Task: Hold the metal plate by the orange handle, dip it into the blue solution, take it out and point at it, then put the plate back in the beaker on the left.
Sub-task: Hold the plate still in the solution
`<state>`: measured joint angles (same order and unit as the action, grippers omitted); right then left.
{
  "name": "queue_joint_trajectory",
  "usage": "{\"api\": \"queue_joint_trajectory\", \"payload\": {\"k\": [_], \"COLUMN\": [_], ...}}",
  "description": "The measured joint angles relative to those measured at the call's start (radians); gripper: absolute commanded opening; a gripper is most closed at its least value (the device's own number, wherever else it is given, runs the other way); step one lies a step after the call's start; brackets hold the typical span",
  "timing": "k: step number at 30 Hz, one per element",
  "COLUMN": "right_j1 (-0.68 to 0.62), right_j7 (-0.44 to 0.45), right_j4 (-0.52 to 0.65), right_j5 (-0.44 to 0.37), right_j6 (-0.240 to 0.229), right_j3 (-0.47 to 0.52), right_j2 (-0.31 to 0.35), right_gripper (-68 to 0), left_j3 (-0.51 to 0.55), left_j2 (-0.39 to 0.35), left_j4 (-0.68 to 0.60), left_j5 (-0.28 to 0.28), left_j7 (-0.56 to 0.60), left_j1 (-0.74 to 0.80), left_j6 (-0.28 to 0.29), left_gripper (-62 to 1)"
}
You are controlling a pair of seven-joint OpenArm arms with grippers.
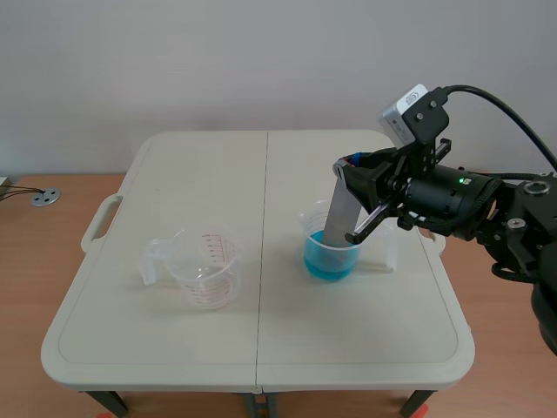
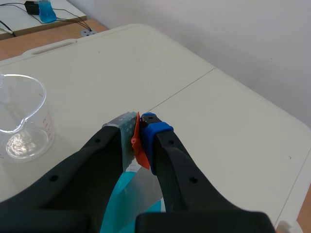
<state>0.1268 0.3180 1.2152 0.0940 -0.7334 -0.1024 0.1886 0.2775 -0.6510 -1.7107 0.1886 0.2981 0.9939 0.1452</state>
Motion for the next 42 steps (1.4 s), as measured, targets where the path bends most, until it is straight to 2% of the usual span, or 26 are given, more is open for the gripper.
{"api": "queue_joint_trajectory", "payload": {"k": [42], "right_j1": [0.001], "right_j7": [0.007], "right_j4": [0.0], "right_j5": [0.011], "right_j6": [0.0], "right_j3": [0.0], "right_j2": [0.0], "right_gripper": [-66.2], "left_j3": [0.0], "left_j2": [0.0], "left_j4": [0.0], "left_j5": [0.0], "left_j7": [-0.016], "left_j1": [0.0], "left_j6": [0.0], "left_gripper": [-58.1]}}
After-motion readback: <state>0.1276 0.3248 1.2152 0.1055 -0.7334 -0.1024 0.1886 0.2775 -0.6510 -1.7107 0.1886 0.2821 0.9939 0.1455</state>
